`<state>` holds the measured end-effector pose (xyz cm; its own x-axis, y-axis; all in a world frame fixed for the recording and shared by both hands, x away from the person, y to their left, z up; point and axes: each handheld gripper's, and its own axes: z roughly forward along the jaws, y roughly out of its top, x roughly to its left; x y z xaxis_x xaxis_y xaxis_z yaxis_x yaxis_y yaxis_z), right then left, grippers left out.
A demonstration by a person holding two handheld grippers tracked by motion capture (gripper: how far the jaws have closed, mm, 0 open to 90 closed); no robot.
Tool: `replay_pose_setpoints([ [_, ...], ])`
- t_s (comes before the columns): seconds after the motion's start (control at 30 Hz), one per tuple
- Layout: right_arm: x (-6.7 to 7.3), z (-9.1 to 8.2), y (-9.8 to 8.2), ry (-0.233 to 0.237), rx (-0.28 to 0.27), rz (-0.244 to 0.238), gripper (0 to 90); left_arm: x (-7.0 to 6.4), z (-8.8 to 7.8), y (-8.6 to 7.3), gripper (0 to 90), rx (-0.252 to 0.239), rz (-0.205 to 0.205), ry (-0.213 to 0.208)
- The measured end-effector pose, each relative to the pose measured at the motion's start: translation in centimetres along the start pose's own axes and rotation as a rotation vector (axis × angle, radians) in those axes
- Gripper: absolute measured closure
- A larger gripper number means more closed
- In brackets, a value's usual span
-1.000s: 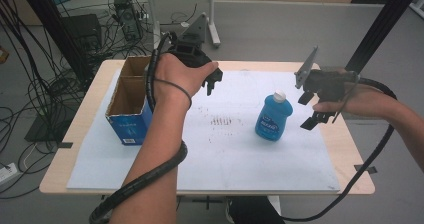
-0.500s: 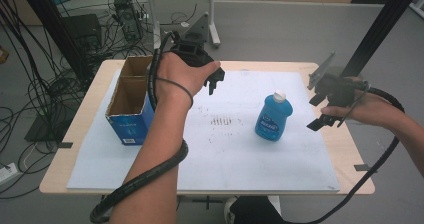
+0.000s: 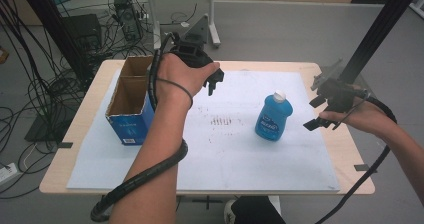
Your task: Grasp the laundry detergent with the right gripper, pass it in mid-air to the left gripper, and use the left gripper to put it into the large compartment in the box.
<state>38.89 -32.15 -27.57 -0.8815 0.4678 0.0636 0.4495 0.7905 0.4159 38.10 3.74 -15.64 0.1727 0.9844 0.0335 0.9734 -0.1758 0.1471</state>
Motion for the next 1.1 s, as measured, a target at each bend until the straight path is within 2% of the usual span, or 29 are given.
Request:
replay_pose_setpoints([
  [0.2,-0.2,1.3,-0.7,-0.017,-0.033,0.03,4.2,-0.1,0.3,0.0,5.9,0.008,0.001,0.001],
  [0.33,-0.4,2.3,-1.1,-0.028,-0.088,0.049,4.2,-0.2,0.5,0.1,5.9,0.013,0.007,0.004],
  [0.6,-0.5,3.9,-1.4,-0.037,-0.157,0.096,4.0,-0.1,0.8,0.2,5.9,0.02,0.009,0.015],
  [0.83,-0.5,5.3,-1.6,-0.053,-0.217,0.119,4.0,0.1,1.2,0.2,5.9,0.025,0.006,0.018],
  [1.1,-0.2,6.9,-1.6,-0.057,-0.26,0.128,3.7,0.3,1.5,0.2,5.9,0.025,0.003,0.015],
])
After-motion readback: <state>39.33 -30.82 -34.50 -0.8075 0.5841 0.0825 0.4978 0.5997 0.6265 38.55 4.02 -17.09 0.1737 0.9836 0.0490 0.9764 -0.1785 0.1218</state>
